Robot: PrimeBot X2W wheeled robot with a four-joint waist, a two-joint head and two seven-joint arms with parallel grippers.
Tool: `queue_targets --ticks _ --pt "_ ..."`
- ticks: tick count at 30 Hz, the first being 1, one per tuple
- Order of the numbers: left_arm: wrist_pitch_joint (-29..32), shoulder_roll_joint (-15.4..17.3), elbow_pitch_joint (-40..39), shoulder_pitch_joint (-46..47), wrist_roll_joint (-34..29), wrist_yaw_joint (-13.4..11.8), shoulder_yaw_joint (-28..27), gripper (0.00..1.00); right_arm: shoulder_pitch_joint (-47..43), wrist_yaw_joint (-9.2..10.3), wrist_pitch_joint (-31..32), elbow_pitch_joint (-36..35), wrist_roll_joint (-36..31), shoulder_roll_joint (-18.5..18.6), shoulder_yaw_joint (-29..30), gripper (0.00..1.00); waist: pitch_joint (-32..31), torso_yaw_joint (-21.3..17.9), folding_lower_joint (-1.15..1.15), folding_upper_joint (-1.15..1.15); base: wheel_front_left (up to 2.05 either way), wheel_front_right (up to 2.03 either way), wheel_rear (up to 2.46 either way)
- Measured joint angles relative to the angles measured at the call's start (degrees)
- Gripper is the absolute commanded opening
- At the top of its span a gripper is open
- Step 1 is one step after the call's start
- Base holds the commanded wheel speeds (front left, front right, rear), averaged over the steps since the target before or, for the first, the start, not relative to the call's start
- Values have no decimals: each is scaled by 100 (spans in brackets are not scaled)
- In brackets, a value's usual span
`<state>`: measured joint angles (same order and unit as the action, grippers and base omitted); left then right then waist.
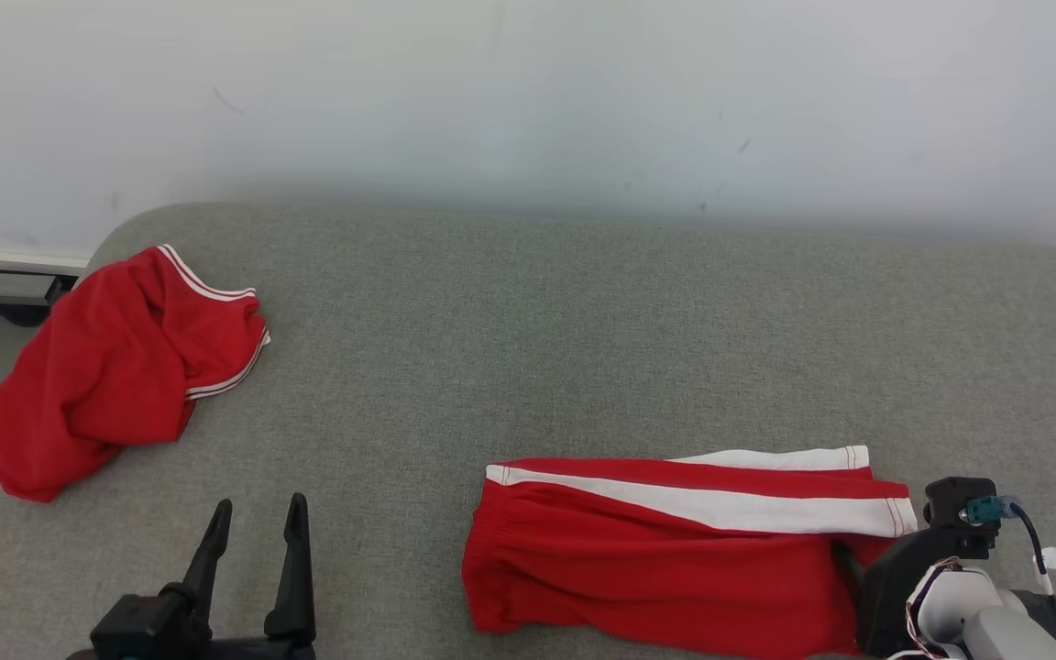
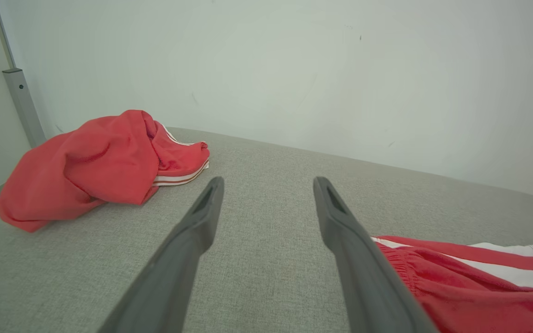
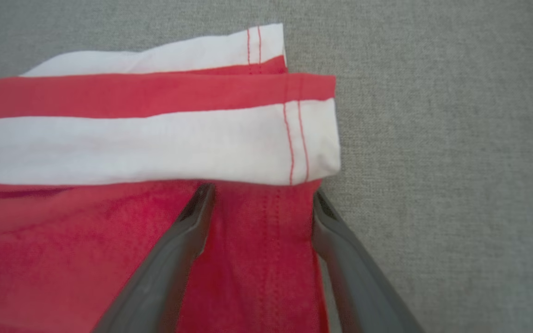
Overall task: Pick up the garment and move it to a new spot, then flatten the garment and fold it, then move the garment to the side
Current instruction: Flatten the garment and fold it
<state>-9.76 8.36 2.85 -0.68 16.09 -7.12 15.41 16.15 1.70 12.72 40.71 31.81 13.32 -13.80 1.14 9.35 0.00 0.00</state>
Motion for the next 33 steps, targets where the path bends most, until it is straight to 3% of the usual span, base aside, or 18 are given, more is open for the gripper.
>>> queue_targets --ticks 1,2,3,13,21,23,28,33 --pt "15 -3 1 0 1 0 0 100 30 -20 21 44 0 0 -3 69 1 4 0 0 0 0 0" --pt "18 -11 5 0 7 0 1 100 68 -21 42 98 -2 0 -20 47 2 7 0 0 0 0 0" --pt "19 -16 8 0 7 0 2 100 96 -43 43 147 -9 1 -37 1 4 10 0 0 0 0 0" --pt "22 -29 65 -2 26 0 -36 100 285 -272 -49 412 -25 44 -81 0 2 -18 0 0 0 0 0" --pt "19 -57 141 -22 59 0 -109 100 430 -324 -222 548 -140 669 48 0 -82 -153 0 0 0 0 0" --pt "16 -59 143 -36 71 0 -118 100 443 -415 -237 536 -133 717 91 0 -100 -201 0 0 0 0 0" --pt "16 -82 169 -53 213 8 -102 100 460 -787 -125 339 386 621 275 0 -129 -333 0 1 0 0 0" --pt "16 -112 247 -49 231 15 -40 100 441 -910 323 -54 1128 549 376 0 -182 -394 0 0 0 0 0"
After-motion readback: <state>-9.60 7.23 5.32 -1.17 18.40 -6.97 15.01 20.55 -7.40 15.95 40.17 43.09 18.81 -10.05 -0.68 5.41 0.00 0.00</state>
